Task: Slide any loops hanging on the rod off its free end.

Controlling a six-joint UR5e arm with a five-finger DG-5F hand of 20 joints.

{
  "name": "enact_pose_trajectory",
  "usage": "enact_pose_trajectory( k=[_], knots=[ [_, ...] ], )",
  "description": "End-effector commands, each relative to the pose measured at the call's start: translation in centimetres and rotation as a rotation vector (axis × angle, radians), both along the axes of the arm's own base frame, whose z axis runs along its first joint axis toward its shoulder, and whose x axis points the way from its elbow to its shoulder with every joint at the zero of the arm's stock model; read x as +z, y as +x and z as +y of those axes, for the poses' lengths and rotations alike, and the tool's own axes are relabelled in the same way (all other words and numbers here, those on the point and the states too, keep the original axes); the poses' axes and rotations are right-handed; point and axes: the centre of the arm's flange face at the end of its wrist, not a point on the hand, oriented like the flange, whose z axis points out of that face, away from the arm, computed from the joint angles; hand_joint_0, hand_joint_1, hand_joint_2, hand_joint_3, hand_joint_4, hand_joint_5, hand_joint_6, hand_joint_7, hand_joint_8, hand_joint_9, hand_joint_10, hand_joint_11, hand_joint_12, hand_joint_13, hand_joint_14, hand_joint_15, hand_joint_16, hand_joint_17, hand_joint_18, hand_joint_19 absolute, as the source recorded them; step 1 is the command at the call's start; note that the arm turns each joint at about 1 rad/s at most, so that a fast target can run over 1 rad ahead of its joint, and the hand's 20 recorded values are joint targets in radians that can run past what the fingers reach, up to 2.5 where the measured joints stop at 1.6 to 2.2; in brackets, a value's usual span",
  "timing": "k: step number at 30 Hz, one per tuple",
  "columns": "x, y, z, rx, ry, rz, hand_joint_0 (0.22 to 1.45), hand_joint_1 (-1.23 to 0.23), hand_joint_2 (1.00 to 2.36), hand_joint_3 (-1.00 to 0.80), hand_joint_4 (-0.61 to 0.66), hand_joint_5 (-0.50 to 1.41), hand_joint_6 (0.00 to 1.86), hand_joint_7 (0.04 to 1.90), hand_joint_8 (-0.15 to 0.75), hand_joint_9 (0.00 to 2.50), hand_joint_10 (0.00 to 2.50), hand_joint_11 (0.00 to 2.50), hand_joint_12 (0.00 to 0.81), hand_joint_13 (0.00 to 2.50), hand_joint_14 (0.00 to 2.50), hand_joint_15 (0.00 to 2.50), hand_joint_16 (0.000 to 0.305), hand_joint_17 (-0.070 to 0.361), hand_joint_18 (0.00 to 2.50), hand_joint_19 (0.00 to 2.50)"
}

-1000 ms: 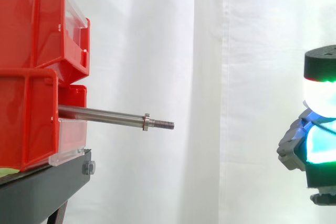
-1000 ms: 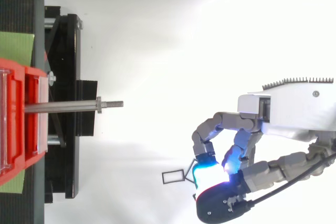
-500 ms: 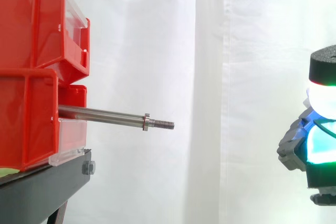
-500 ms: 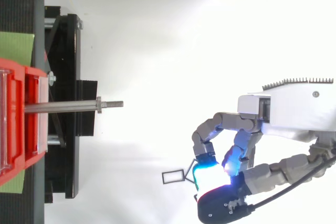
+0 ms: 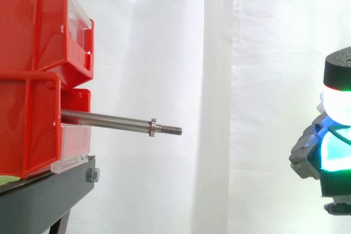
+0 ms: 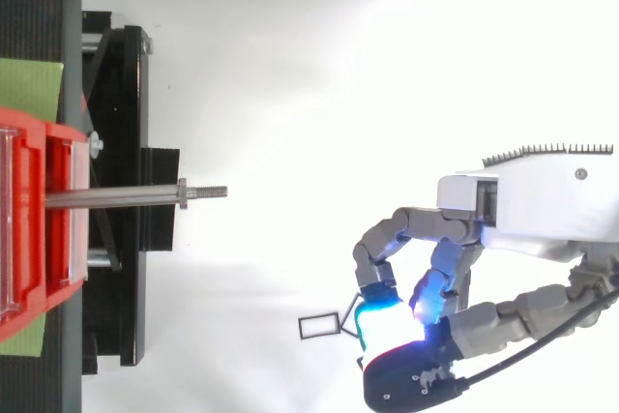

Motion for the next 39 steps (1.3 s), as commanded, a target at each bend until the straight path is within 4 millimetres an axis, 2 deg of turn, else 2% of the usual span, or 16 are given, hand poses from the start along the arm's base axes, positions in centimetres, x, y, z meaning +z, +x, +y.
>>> enact_pose_trajectory(
  k=[1, 5, 10, 19, 39],
  knots=[
    [0.0, 0.1, 0.1, 0.003, -0.001, -0.007, 0.57, -0.72, 1.02, 0.01, 0.17, -0.12, 0.88, 1.37, 0.327, 1.15, 0.02, 0.49, 0.417, 0.89, 0.02, 0.42, 0.073, 0.163, 0.85, 0.65],
    [-0.2, 0.3, 0.1, 0.008, -0.001, -0.026, 0.57, -0.72, 1.02, 0.01, 0.17, -0.12, 0.88, 1.38, 0.316, 1.08, 0.02, 0.4, 0.416, 0.79, 0.01, 0.34, 0.072, 0.163, 0.77, 0.6],
    [-3.2, 0.4, 0.5, 0.026, -0.015, -0.094, 0.57, -0.72, 1.02, 0.01, 0.16, -0.12, 0.88, 1.37, 0.313, 0.99, 0.01, 0.28, 0.409, 0.66, 0.01, 0.24, 0.071, 0.161, 0.66, 0.54],
    [-6.1, 1.1, 1.5, 0.036, 0.017, -0.263, 0.57, -0.73, 1.02, 0.01, 0.16, -0.11, 0.87, 1.38, 0.306, 0.93, 0.01, 0.23, 0.41, 0.57, 0.01, 0.22, 0.071, 0.16, 0.55, 0.49],
    [-6.0, 1.4, 1.6, 0.037, 0.013, -0.29, 0.57, -0.73, 1.02, 0.01, 0.17, -0.11, 0.87, 1.37, 0.311, 0.95, 0.01, 0.27, 0.413, 0.59, 0.01, 0.23, 0.072, 0.161, 0.56, 0.51]
  ],
)
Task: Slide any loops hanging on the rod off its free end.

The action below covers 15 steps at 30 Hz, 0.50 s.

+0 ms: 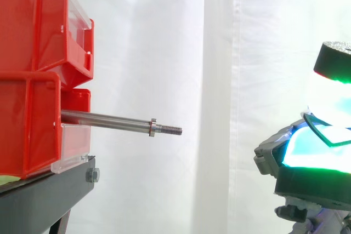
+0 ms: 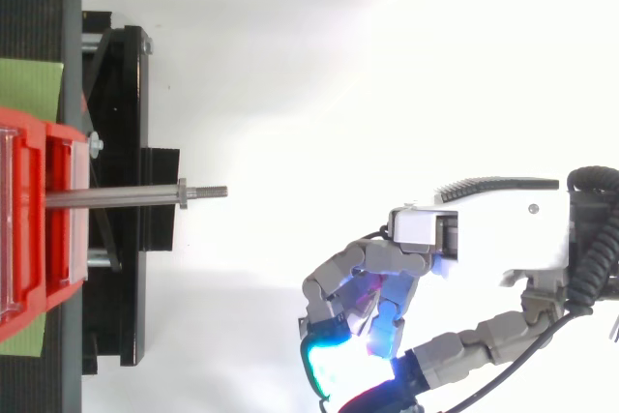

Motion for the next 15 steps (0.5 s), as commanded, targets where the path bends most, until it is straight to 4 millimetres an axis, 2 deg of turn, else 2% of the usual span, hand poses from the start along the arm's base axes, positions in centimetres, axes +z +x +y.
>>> enact_pose_trajectory(
  k=[1, 12, 15],
  knots=[
    [0.03, 0.02, 0.0, 0.0, 0.0, -0.001, 0.57, -0.73, 1.02, 0.01, 0.17, -0.11, 0.87, 1.37, 0.31, 0.96, 0.01, 0.28, 0.41, 0.59, 0.01, 0.24, 0.072, 0.161, 0.57, 0.51],
    [0.03, 0.02, 0.0, 0.0, 0.0, -0.001, 0.57, -0.73, 1.02, 0.01, 0.17, -0.11, 0.87, 1.37, 0.309, 1.0, 0.01, 0.3, 0.407, 0.6, 0.01, 0.25, 0.072, 0.162, 0.57, 0.5],
    [0.03, 0.02, 0.0, 0.0, 0.0, -0.001, 0.57, -0.73, 1.02, 0.01, 0.17, -0.11, 0.88, 1.34, 0.312, 1.08, 0.01, 0.35, 0.387, 0.64, 0.01, 0.29, 0.071, 0.159, 0.53, 0.49]
  ],
)
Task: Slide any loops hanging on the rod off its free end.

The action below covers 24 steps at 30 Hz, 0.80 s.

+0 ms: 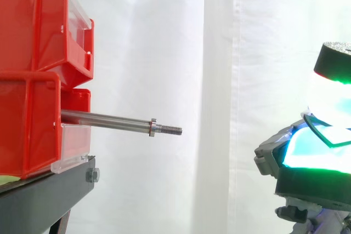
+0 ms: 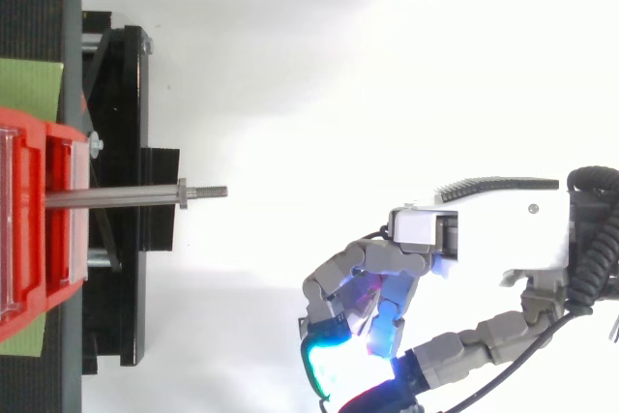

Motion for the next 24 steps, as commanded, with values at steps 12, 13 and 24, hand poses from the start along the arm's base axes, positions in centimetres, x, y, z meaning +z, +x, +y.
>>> enact_pose_trajectory(
  k=[12, 13, 24],
  knots=[
    [-0.02, -0.01, 0.0, 0.0, 0.0, 0.0, 0.57, -0.74, 1.02, 0.04, 0.16, -0.11, 0.88, 1.3, 0.314, 1.17, 0.01, 0.43, 0.384, 0.76, 0.02, 0.38, 0.068, 0.154, 0.59, 0.53],
    [0.05, 0.03, 0.01, 0.0, 0.0, -0.001, 0.57, -0.74, 1.02, 0.03, 0.15, -0.11, 0.88, 1.29, 0.31, 1.18, 0.02, 0.44, 0.383, 0.76, 0.02, 0.38, 0.068, 0.154, 0.59, 0.53],
    [0.05, 0.03, 0.01, 0.0, 0.0, -0.001, 0.57, -0.73, 1.02, 0.03, 0.17, -0.11, 0.88, 1.29, 0.335, 1.21, 0.02, 0.49, 0.386, 0.81, 0.02, 0.4, 0.068, 0.153, 0.63, 0.52]
  ],
)
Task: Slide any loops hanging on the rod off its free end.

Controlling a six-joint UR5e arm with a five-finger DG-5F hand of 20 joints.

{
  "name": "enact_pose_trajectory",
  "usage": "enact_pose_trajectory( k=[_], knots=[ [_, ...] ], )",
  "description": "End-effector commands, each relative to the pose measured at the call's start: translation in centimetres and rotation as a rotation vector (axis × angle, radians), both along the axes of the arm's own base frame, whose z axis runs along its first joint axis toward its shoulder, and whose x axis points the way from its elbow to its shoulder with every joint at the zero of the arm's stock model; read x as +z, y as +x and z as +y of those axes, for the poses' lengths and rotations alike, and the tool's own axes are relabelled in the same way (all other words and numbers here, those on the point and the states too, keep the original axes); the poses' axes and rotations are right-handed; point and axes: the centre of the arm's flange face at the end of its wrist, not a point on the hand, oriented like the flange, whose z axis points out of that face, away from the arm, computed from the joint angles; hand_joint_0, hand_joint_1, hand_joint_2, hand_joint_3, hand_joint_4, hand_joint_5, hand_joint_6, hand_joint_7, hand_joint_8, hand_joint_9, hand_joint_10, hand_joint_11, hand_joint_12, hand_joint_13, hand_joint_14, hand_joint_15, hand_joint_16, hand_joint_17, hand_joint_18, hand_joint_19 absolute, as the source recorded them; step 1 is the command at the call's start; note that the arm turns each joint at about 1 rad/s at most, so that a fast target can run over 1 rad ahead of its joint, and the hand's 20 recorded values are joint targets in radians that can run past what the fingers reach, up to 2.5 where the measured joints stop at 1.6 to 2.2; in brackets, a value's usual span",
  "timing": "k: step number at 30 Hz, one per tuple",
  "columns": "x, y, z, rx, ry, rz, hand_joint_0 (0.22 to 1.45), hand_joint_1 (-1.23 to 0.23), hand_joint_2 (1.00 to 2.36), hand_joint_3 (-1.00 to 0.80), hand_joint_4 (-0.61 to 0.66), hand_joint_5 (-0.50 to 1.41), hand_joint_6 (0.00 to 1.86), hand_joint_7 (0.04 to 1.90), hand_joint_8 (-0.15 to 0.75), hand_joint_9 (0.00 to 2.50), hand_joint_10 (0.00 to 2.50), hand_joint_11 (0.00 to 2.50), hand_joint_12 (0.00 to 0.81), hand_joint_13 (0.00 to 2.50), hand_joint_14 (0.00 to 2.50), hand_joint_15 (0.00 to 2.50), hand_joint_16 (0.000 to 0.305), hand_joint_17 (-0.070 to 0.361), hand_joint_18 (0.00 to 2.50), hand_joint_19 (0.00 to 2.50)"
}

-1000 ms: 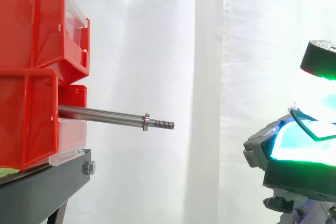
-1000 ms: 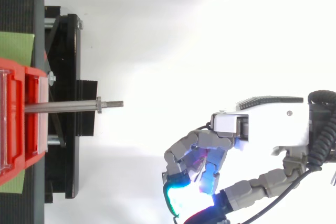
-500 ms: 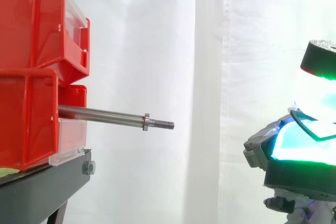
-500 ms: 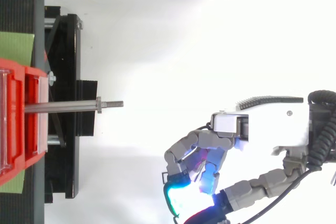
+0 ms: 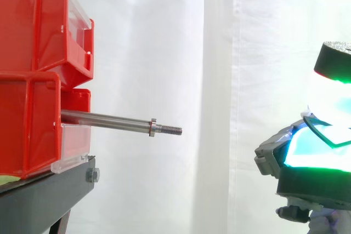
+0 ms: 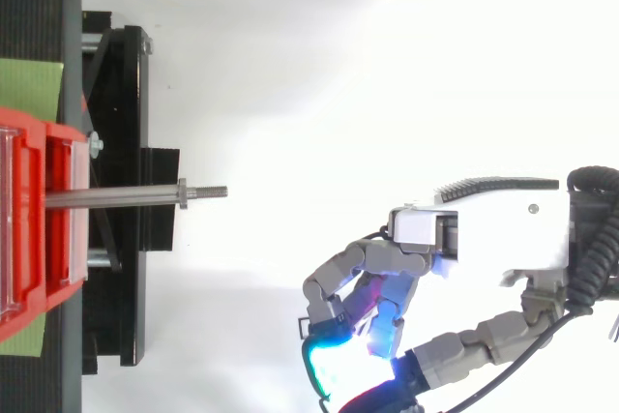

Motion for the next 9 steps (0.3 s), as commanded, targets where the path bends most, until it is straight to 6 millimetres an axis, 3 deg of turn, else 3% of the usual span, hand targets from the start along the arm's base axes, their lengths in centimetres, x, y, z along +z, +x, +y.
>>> enact_pose_trajectory(
  k=[1, 9],
  knots=[
    [0.03, 0.02, 0.01, 0.0, 0.0, -0.001, 0.57, -0.73, 1.02, 0.04, 0.17, -0.11, 0.88, 1.28, 0.336, 1.21, 0.02, 0.49, 0.388, 0.81, 0.02, 0.41, 0.069, 0.155, 0.64, 0.52],
    [-0.03, -0.02, 0.0, 0.0, 0.0, 0.001, 0.57, -0.72, 1.02, 0.03, 0.18, -0.11, 0.88, 1.28, 0.341, 1.21, 0.02, 0.51, 0.394, 0.81, 0.02, 0.41, 0.069, 0.156, 0.65, 0.52]
  ],
)
